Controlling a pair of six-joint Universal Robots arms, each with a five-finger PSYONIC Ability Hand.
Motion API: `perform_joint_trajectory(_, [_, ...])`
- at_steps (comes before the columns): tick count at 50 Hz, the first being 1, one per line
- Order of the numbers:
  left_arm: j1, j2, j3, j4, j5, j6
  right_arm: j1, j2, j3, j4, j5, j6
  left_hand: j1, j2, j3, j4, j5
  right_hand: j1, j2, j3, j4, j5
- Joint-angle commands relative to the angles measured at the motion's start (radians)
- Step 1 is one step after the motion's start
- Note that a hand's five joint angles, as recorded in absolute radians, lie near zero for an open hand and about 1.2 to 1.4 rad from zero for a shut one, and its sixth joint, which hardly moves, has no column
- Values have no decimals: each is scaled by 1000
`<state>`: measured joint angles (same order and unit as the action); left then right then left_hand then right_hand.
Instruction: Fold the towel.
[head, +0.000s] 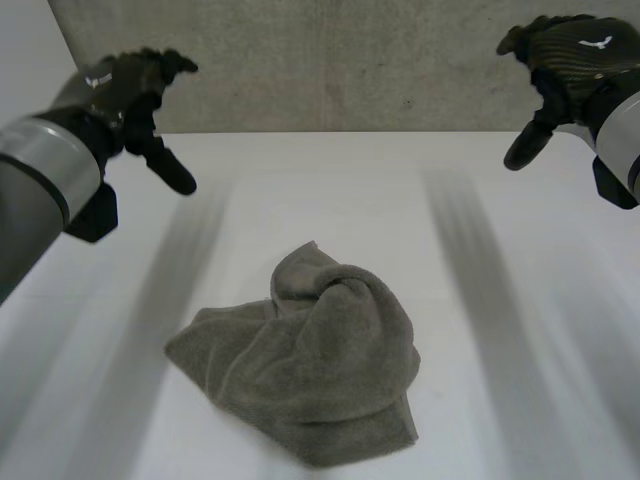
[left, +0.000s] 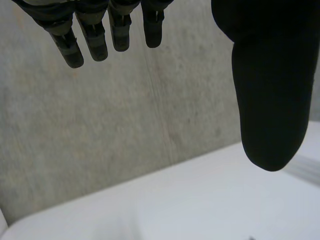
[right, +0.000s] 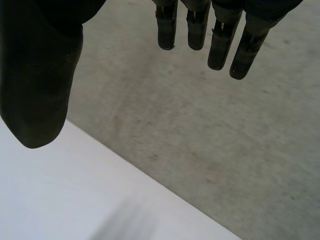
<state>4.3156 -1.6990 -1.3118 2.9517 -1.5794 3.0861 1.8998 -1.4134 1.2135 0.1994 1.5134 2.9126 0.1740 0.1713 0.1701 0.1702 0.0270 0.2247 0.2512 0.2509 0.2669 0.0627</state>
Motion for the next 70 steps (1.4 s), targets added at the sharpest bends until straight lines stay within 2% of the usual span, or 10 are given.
perform_joint_trajectory(1, [62, 7, -237, 70, -1, 2, 5, 39, 34, 18, -241, -212, 13, 16, 17, 17, -14, -50, -77, -76, -92, -63])
perform_joint_trajectory(6, [173, 4, -413, 141, 10, 0, 65, 110, 23, 41, -368, -354, 19, 22, 23, 23, -9, -50, -77, -76, -92, -63])
perform_joint_trajectory(13, [202, -19, -552, 198, 58, 0, 174, 302, -37, 142, -495, -550, 19, 22, 23, 23, -9, -50, -77, -76, -92, -63])
perform_joint_trajectory(32, [161, -142, -676, 260, 88, 5, 320, 683, -374, 210, -495, -627, 83, 86, 87, 87, 56, -50, -77, -76, -92, -63])
perform_joint_trajectory(39, [147, -169, -650, 274, 88, 8, 321, 760, -450, 290, -466, -636, 844, 847, 848, 848, 816, 424, 397, 398, 382, 411])
perform_joint_trajectory(41, [125, -171, -598, 293, 95, 28, 323, 794, -527, 336, -415, -673, 1218, 1221, 1222, 1222, 1191, 1049, 1022, 1023, 1006, 1036])
perform_joint_trajectory(50, [50, -149, -276, 296, 84, 34, 317, 765, -868, 247, -190, -569, 1222, 1225, 1226, 1226, 1195, 1172, 1145, 1145, 1129, 1159])
perform_joint_trajectory(52, [15, -134, -103, 299, 75, 29, 300, 696, -992, 126, -57, -332, 1222, 1225, 1226, 1226, 1195, 1172, 1145, 1145, 1129, 1159])
perform_joint_trajectory(57, [-37, -120, 144, 339, 29, 22, 237, 537, -979, 10, 83, -45, 1222, 1225, 1226, 1226, 1195, 1172, 1145, 1145, 1129, 1159])
perform_joint_trajectory(70, [-168, -123, 217, 463, -73, 36, 196, 289, -424, -9, -31, -191, 1222, 1225, 1226, 1226, 1195, 1172, 1145, 1145, 1129, 1159])
